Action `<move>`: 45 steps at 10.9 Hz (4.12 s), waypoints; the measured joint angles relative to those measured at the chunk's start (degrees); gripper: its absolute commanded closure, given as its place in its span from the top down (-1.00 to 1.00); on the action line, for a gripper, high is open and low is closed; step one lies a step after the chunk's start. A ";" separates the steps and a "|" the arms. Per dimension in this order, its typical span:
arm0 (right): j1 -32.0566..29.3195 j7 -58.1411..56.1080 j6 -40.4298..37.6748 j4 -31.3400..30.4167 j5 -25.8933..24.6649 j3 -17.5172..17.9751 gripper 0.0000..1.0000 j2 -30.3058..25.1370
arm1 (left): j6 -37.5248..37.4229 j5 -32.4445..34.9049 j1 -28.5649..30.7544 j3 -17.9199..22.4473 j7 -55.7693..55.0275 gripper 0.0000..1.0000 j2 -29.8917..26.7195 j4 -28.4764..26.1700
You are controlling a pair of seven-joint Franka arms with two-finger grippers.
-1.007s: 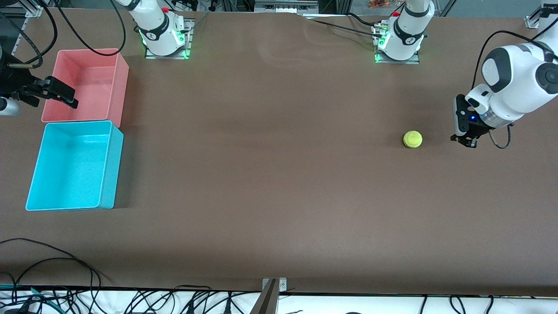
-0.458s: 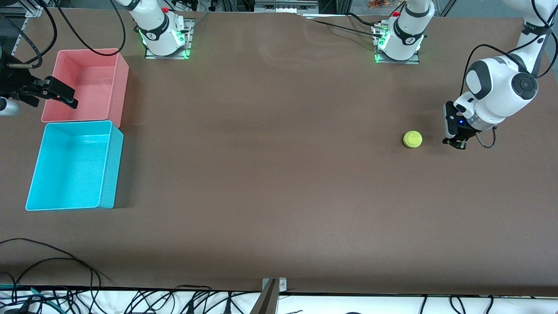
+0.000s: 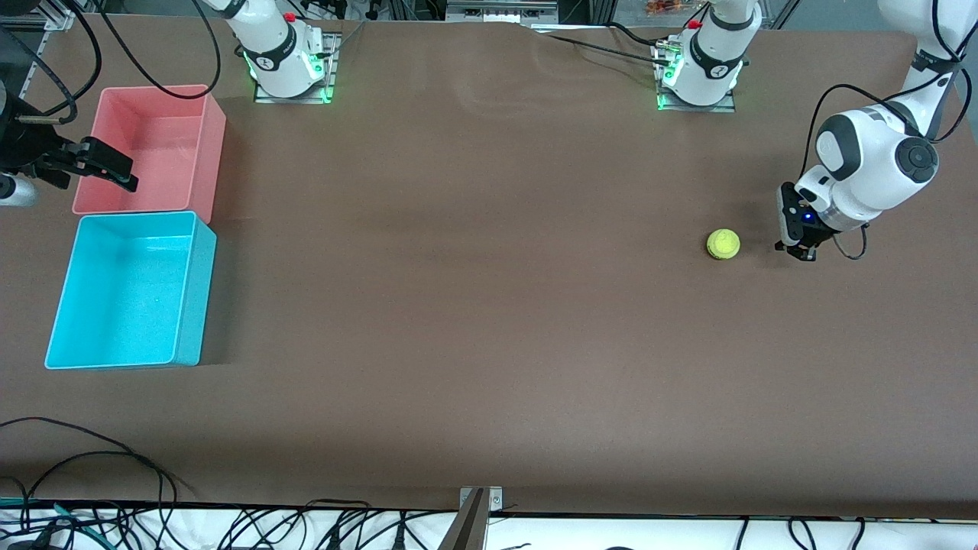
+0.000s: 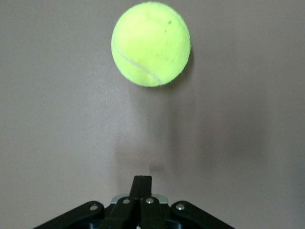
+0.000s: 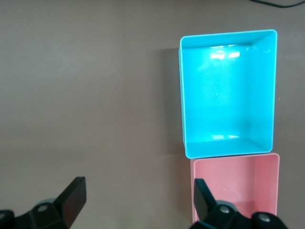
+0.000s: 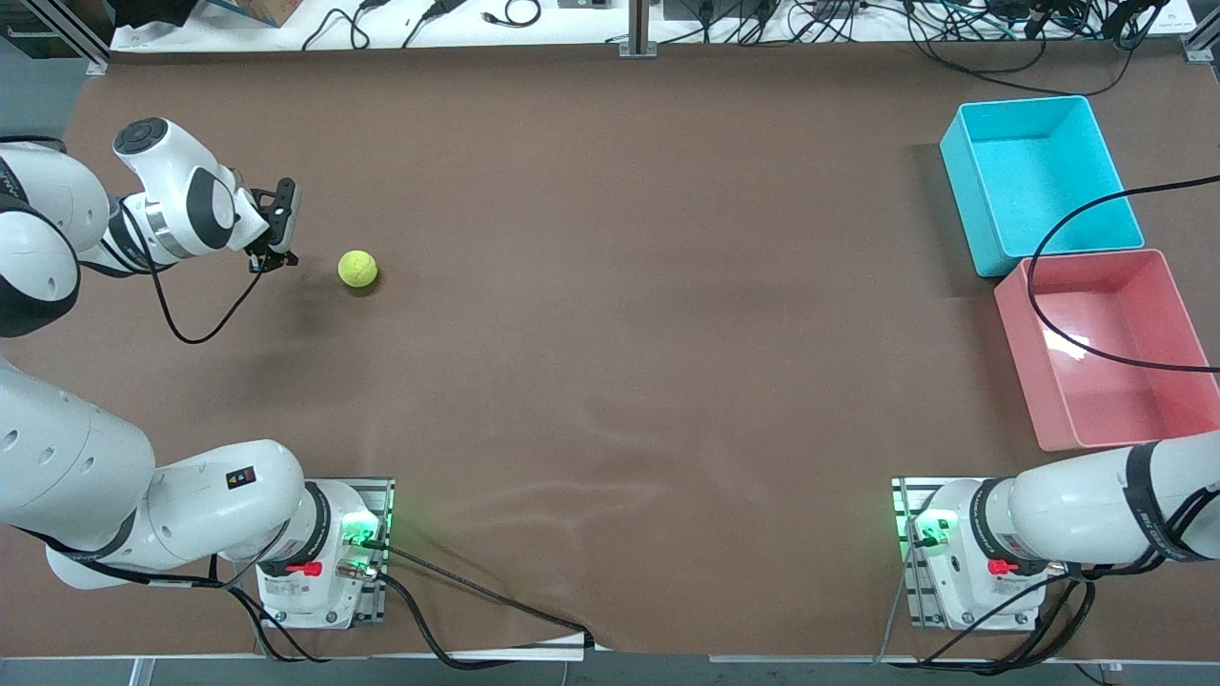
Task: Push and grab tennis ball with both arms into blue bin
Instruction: 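Lower the left gripper behind the tennis ball, then push the tennis ball with the left gripper toward the cyan bin, then reach the right gripper toward the rolling tennis ball while the left gripper withdraws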
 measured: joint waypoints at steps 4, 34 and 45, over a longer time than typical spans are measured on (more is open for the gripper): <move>-0.24 0.00 -0.62 0.00 -0.64 -0.09 1.00 0.33 | 3.52 0.03 1.42 0.10 0.05 -1.00 1.62 -1.30; 6.13 -0.64 19.35 -0.37 -1.28 1.25 1.00 25.47 | -15.12 4.47 18.17 -28.53 -79.87 -0.46 -6.57 13.64; 1.69 -13.90 55.21 0.10 -4.12 0.14 1.00 41.54 | -34.86 4.51 17.00 -32.00 -110.87 1.00 -5.56 27.02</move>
